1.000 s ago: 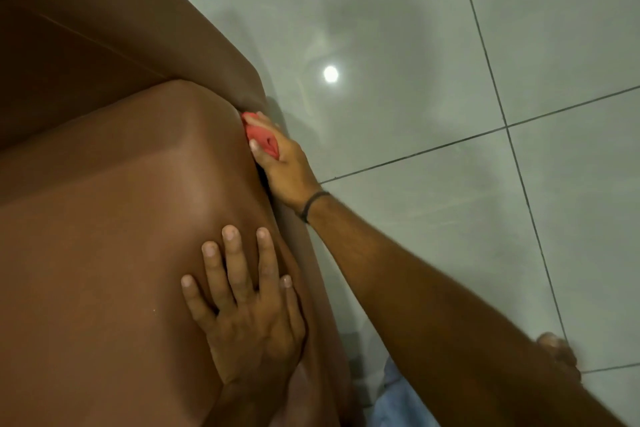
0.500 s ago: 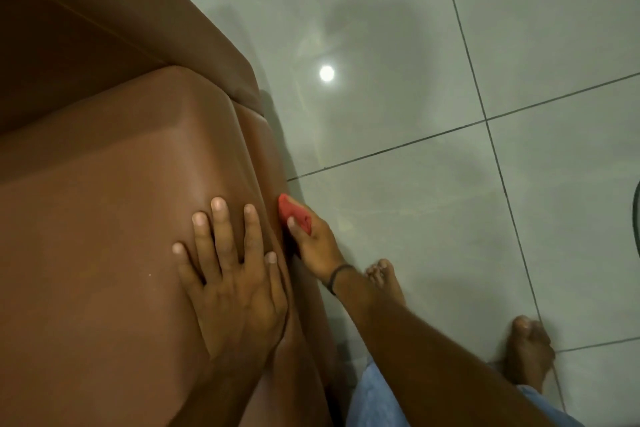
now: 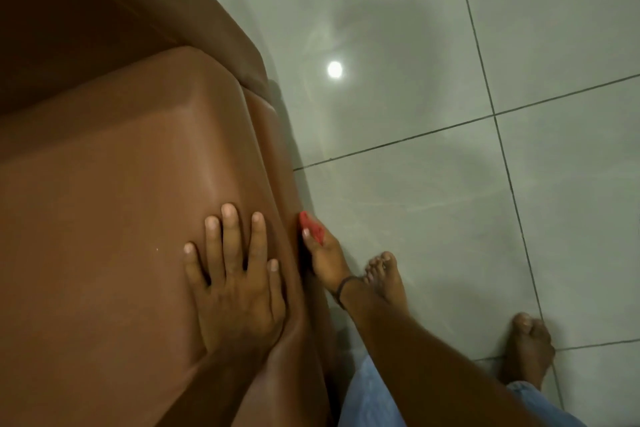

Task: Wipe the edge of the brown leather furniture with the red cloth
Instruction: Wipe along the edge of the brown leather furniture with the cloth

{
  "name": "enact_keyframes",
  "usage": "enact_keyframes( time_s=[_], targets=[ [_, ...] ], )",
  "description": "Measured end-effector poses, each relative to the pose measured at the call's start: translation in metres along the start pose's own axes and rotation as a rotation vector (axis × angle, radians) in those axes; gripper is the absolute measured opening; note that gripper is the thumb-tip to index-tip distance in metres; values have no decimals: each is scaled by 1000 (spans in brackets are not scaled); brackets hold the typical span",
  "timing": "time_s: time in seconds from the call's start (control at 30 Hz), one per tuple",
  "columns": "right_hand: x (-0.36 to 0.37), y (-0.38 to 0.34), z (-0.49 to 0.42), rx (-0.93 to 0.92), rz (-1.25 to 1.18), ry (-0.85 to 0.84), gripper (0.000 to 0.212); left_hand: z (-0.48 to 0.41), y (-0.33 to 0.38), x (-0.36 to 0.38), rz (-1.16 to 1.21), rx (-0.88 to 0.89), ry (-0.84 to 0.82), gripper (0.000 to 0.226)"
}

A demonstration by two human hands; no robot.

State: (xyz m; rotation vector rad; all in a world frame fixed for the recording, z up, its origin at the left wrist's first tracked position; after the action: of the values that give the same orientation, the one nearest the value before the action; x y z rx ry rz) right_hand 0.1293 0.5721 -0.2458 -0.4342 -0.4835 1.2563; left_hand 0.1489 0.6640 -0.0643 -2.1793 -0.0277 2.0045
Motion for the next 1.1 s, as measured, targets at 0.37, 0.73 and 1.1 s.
enact_keyframes(
  time_s=[0.37, 0.73, 1.1],
  targets=[
    [-19, 41, 73, -52, -47, -72, 51, 3, -2, 10, -43, -1, 74, 67],
    [-5, 43, 73, -35, -146, -20, 56, 6, -2, 14, -76, 27, 127, 67],
    [-11, 88, 84, 66, -74, 96, 62, 5, 4, 3, -51, 17, 70, 66]
  ],
)
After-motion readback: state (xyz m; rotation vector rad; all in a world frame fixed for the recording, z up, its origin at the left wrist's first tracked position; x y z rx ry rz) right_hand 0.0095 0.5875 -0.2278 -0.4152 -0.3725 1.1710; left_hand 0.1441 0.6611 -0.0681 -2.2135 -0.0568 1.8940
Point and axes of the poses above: each hand's wrist, its own z-axis away from the middle knuckle, its own x-axis out of the palm, y = z × x, the point moved 8 cm from there along -z, towards the middle knuckle, and after that the axes turned 12 degrees about y, right-handed, at the moved point
